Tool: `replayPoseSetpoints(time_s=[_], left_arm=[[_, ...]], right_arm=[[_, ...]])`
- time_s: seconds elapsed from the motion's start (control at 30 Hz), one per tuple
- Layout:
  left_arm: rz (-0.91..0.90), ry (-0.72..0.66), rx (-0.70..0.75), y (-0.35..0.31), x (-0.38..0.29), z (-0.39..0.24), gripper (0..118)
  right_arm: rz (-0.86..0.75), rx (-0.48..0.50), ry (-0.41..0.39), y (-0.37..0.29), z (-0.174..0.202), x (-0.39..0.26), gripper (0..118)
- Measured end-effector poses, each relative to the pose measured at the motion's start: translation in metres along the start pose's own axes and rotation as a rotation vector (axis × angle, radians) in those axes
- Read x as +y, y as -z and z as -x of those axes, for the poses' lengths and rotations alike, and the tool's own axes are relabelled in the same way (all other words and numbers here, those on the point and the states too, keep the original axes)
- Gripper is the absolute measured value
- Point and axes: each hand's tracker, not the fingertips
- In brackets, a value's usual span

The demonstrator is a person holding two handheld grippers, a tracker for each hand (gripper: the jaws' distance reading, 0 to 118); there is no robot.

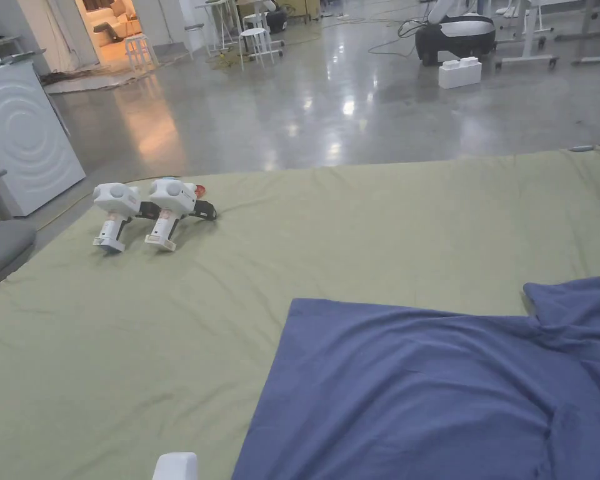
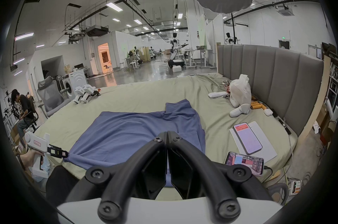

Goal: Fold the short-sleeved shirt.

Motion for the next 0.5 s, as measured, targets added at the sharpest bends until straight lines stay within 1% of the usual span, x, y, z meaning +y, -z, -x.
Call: replayPoseSetpoints(time_s=[0.1, 0.13, 0.17, 0.2, 0.27, 0.3, 0.33, 0.4, 0.43, 0.5], left_arm=[[0.029, 0.029, 0.017, 0.007, -0.001, -0.006, 19], [0.032, 0.037, 0.013, 0.007, -0.001, -0.009, 10], [0.035, 0.04, 0.016, 0.009, 0.0, -0.012, 6], [0.049, 0.057, 0.029, 0.011, 0.001, -0.017, 4], [0.078, 0.14, 0.068, 0.016, 0.0, -0.026, 4], [0.092, 0.178, 0.081, 0.019, 0.001, -0.03, 3], [0.101, 0.205, 0.09, 0.022, 0.001, -0.032, 3], [0.113, 0.212, 0.103, 0.024, 0.004, -0.035, 3], [0.118, 0.221, 0.107, 0.024, 0.005, -0.037, 3], [0.116, 0.259, 0.118, 0.023, 0.002, -0.04, 3]], right_arm=[[0.01, -0.021, 0.008, -0.001, -0.007, -0.003, 0], [0.018, -0.031, 0.01, -0.001, -0.009, -0.004, 0], [0.029, -0.045, 0.01, 0.0, -0.013, -0.005, 0], [0.05, -0.068, 0.009, 0.003, -0.017, -0.006, 0], [0.126, -0.096, 0.015, 0.013, -0.027, -0.01, 0], [0.192, -0.081, 0.02, 0.024, -0.034, -0.013, 2], [0.245, -0.071, 0.026, 0.034, -0.041, -0.018, 15], [0.314, -0.098, 0.023, 0.055, -0.049, -0.029, 62], [0.35, -0.11, 0.015, 0.065, -0.054, -0.036, 69], [0.415, -0.106, -0.023, 0.086, -0.064, -0.051, 69]])
